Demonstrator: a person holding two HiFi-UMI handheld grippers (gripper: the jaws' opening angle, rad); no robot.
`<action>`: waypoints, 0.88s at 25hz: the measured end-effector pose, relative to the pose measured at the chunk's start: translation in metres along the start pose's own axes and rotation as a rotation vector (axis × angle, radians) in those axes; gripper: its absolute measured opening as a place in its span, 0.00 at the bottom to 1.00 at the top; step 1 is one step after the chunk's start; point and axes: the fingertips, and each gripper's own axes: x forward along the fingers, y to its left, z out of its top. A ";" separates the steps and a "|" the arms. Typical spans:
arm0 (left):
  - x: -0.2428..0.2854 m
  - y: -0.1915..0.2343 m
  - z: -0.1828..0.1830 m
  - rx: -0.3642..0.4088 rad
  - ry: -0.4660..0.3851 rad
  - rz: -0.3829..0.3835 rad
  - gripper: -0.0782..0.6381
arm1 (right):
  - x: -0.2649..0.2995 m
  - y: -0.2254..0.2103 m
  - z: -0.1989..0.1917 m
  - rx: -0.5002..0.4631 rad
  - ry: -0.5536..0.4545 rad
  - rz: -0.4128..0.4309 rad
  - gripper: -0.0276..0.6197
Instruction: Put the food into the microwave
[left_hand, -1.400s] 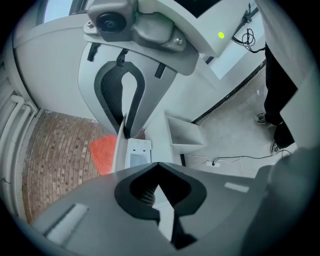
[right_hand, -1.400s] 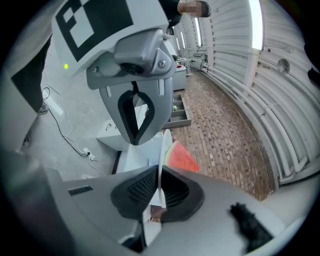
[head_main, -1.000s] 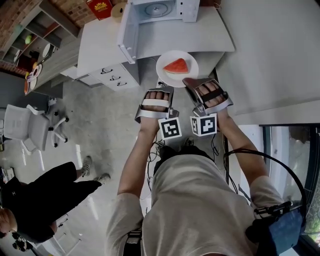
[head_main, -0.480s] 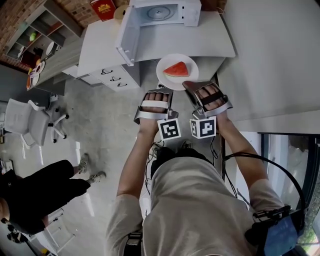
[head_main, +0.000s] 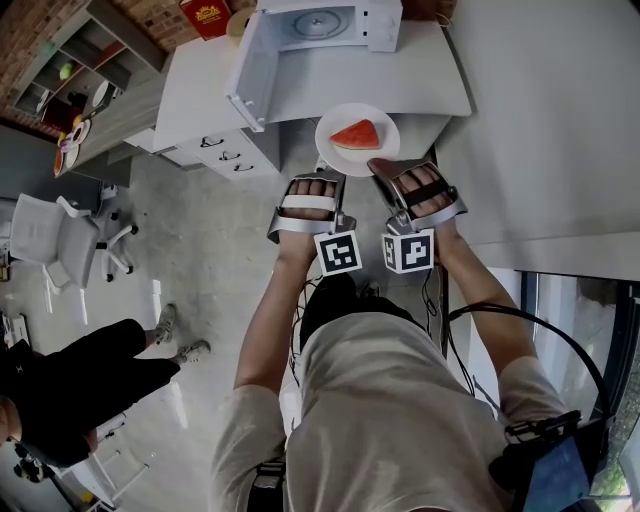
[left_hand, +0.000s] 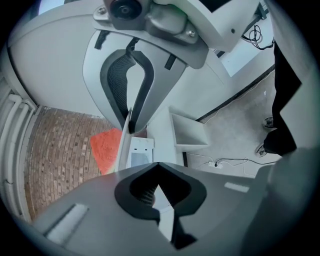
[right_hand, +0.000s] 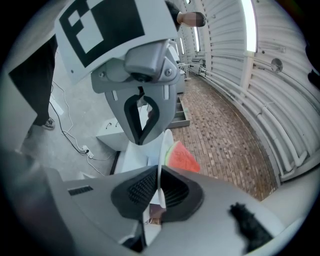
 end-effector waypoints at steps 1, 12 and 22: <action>0.003 0.000 -0.002 0.000 0.003 -0.002 0.12 | 0.003 -0.001 -0.001 0.001 -0.001 0.000 0.07; 0.075 0.017 -0.034 -0.022 -0.004 -0.013 0.12 | 0.078 -0.009 -0.015 -0.008 -0.007 0.005 0.07; 0.141 0.042 -0.070 -0.033 -0.060 -0.006 0.12 | 0.157 -0.026 -0.025 0.008 0.038 -0.020 0.07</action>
